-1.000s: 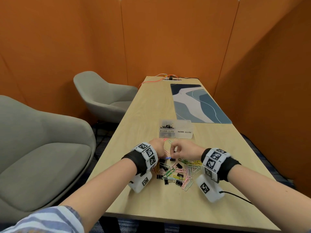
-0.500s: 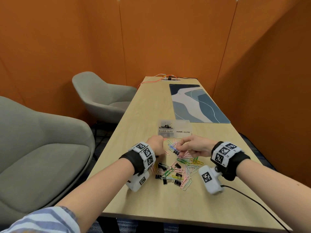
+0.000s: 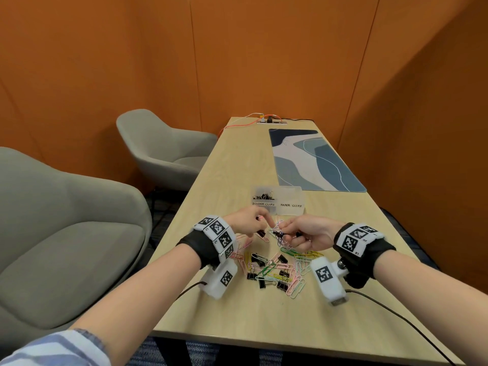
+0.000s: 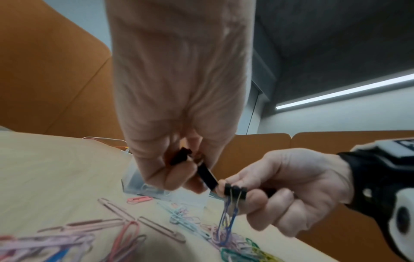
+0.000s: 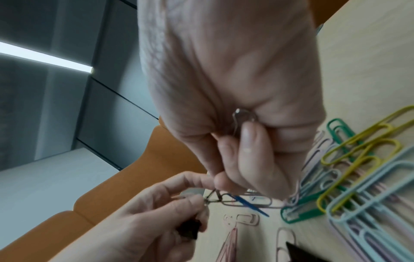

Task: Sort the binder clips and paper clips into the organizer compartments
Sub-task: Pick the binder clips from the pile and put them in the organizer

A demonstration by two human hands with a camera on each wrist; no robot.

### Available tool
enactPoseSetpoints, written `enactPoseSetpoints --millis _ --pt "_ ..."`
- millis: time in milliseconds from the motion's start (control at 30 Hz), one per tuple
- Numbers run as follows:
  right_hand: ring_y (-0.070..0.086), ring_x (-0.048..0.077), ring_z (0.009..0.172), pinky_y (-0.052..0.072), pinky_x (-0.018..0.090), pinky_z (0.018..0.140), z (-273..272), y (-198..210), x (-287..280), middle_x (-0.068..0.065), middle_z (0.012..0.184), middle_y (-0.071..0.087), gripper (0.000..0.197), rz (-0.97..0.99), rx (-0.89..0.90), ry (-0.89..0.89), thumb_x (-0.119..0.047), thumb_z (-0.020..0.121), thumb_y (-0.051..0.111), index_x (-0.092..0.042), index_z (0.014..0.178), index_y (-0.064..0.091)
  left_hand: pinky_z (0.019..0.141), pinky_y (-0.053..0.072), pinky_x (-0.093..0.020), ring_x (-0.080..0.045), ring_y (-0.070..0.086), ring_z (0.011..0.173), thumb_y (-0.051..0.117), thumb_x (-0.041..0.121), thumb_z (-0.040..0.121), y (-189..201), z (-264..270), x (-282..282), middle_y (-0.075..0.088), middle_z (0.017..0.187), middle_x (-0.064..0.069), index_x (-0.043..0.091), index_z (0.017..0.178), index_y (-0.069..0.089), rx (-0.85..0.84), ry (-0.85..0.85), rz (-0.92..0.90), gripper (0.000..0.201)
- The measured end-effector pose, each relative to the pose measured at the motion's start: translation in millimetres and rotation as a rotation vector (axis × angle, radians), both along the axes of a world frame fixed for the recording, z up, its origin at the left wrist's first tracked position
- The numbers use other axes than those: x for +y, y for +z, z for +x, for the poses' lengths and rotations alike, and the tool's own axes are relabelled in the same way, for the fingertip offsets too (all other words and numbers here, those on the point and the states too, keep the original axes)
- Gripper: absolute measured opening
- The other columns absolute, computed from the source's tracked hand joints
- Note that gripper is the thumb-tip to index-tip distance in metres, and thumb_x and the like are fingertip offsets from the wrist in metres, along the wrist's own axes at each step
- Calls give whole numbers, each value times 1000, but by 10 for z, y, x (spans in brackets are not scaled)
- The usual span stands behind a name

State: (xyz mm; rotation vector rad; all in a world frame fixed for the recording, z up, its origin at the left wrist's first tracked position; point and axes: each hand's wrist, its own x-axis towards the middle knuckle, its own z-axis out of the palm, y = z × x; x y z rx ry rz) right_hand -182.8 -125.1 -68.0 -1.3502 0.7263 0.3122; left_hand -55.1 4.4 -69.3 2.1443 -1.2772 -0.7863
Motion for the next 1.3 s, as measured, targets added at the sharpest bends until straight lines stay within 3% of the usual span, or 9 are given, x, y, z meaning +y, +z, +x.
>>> enactPoseSetpoints --millis 167,333,467,567,700,833,967,1133,1300 --pt "27 6 32 19 11 30 67 -50 -46 3 55 43 18 85 -35 -17 -4 97 32 -15 88 42 57 45 -17 -4 51 64 51 12 96 -83 -42 3 53 81 3 5 122 59 174 -31 63 28" --pt "26 6 33 19 12 30 86 -54 -10 4 61 40 17 -28 -49 -68 -3 98 31 -14 96 44 47 41 -15 -4 44 47 49 11 97 -67 -33 -7 48 76 1 14 103 54 193 70 -4 9" --pt "28 6 32 20 12 30 82 -54 40 6 64 44 16 -93 -80 -64 -3 98 33 -12 97 46 45 31 -21 -11 28 49 34 8 99 -75 4 -35 31 63 0 14 92 58 205 135 104 25" --pt "28 5 33 21 13 29 87 -50 64 7 69 50 12 -116 -92 -57 -5 98 38 -12 95 46 44 26 -21 -12 27 47 36 11 99 -99 38 -47 27 59 0 16 80 57 206 177 130 29" --pt "28 5 34 21 13 30 84 -46 76 8 74 53 10 -98 -113 -87 -5 98 40 -12 96 47 38 27 -18 -4 30 31 44 24 100 -152 86 -48 31 57 1 12 84 54 290 152 78 22" --pt "29 4 33 20 13 31 85 -50 84 8 73 54 12 -104 -141 -120 -4 98 41 -11 91 49 40 29 -15 -5 27 38 51 27 98 -107 57 -34 30 60 1 18 72 48 285 128 50 27" --pt "28 5 36 22 14 32 81 -35 72 10 74 57 10 -196 -141 -23 -5 97 44 -11 90 49 49 35 -19 -12 34 53 54 23 95 -1 27 -4 40 64 -3 18 69 46 78 62 132 27" --pt "31 5 35 23 15 34 61 -35 -1 5 68 59 11 -481 -85 79 -5 96 43 -12 95 51 69 42 -28 -21 53 78 54 17 93 202 5 4 65 92 -12 -2 104 68 -433 -118 262 26" --pt "32 8 40 25 19 39 68 -53 -29 3 69 63 12 -589 -89 89 -6 94 47 -12 103 52 53 35 -25 -21 50 78 56 11 90 330 -40 -17 63 90 -11 -2 101 67 -639 -232 274 20"
